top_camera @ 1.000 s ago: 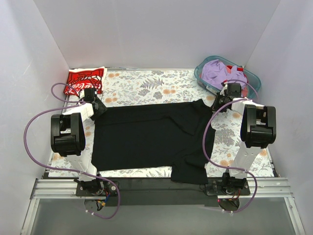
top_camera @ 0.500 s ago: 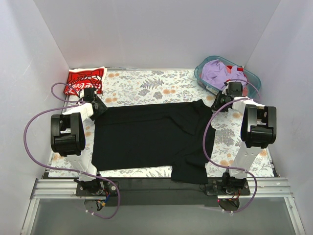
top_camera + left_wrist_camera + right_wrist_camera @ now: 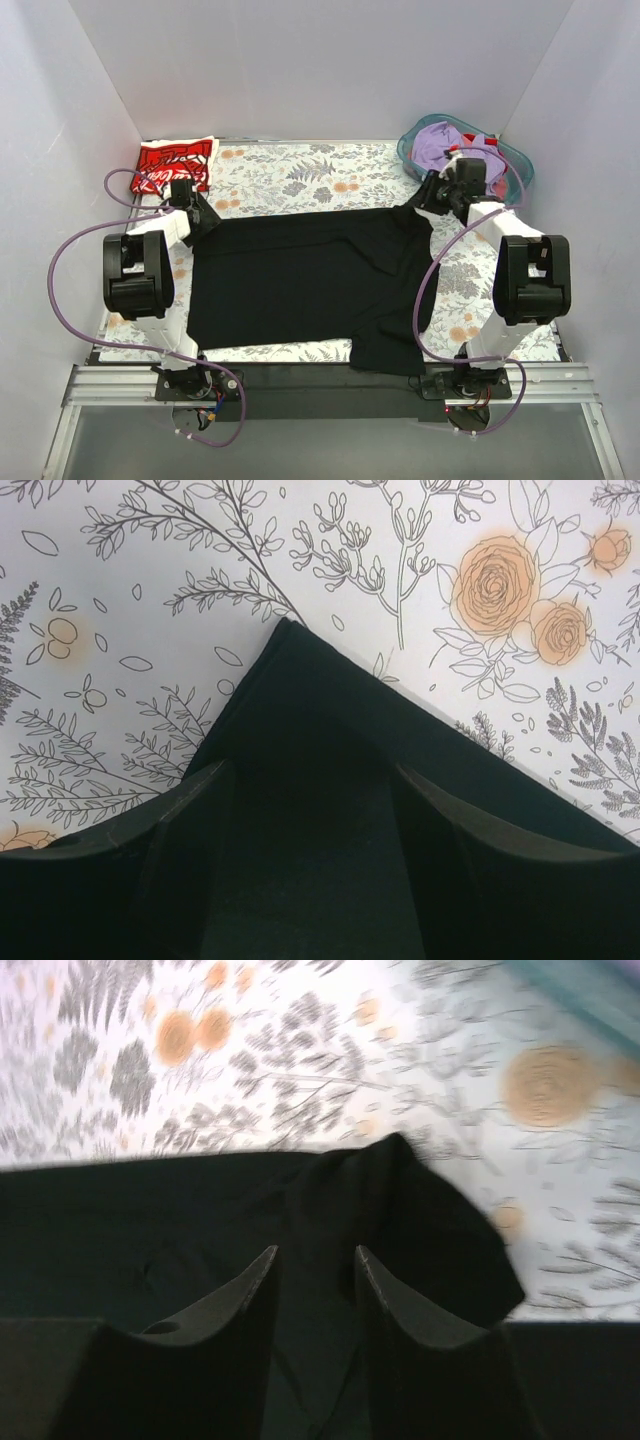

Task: Fold and stack the t-shirts
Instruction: Fold the tshirt

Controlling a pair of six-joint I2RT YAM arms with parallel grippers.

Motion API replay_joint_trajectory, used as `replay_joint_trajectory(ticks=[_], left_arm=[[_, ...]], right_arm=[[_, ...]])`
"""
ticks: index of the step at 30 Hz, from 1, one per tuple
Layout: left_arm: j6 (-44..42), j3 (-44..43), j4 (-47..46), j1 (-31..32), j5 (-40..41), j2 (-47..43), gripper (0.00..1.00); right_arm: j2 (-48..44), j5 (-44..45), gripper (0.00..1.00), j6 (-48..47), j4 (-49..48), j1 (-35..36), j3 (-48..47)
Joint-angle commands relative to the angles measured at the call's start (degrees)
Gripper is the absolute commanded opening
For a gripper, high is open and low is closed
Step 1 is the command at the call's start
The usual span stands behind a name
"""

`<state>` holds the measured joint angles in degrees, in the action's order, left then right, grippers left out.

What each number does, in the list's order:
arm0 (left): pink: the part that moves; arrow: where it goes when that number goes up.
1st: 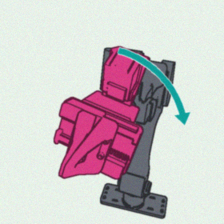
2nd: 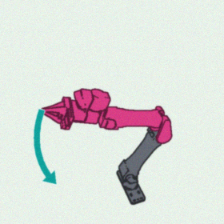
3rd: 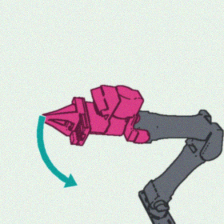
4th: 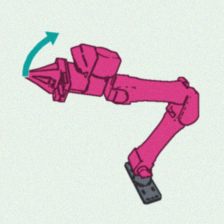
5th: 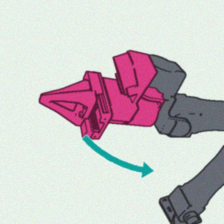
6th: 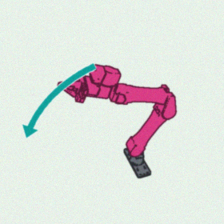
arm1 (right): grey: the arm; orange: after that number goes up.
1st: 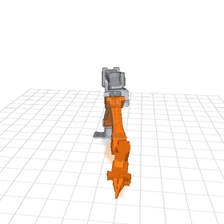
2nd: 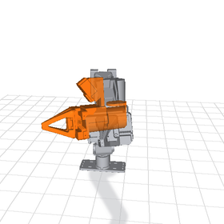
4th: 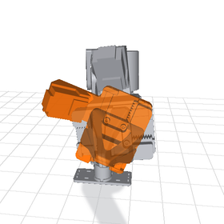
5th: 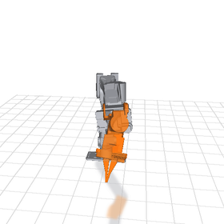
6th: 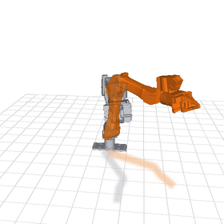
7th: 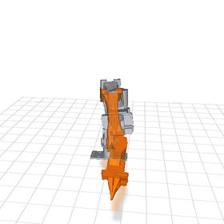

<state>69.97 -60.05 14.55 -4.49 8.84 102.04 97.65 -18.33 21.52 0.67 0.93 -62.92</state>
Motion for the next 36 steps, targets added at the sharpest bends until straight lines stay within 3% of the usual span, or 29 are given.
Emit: replay_joint_trajectory(ticks=[1, 8, 12, 21, 26, 32, 36], left_arm=[[-1.42, 1.34, 3.38, -1.13, -0.13, -2.89, 0.64], [-0.11, 4.14, 2.06, -0.43, -1.46, -13.78, 0.65], [2.26, 8.18, 2.24, 0.01, -2.68, -20.81, 0.65], [1.75, 17.33, 2.15, 5.53, -3.92, -31.9, 0.65], [0.78, 19.62, 1.98, 6.95, -2.25, -32.34, 0.65], [0.69, 18.39, 1.98, 7.3, -3.65, -30.06, 0.65], [0.78, 18.65, 1.98, 7.3, -4.18, -30.14, 0.65]], right_arm=[[-3.42, -0.49, 0.43, -8.2, 1.07, 7.84, 1.3], [-5.63, 10.06, 0.39, -19.21, 6.97, 24.09, 4.2], [-2.82, 14.09, 0.36, -23.17, 10.49, 29.56, 2.45], [2.54, 15.08, 0.23, -23.71, 11.9, 30.97, -0.01], [4.39, 17.7, 0.23, -24.51, 12.96, 30.98, -1.16], [6.23, 27.28, 0.26, -25.82, 14.71, 30.71, -4.84], [7.38, 26.68, 0.27, -26.0, 16.03, 30.62, -6.78]])
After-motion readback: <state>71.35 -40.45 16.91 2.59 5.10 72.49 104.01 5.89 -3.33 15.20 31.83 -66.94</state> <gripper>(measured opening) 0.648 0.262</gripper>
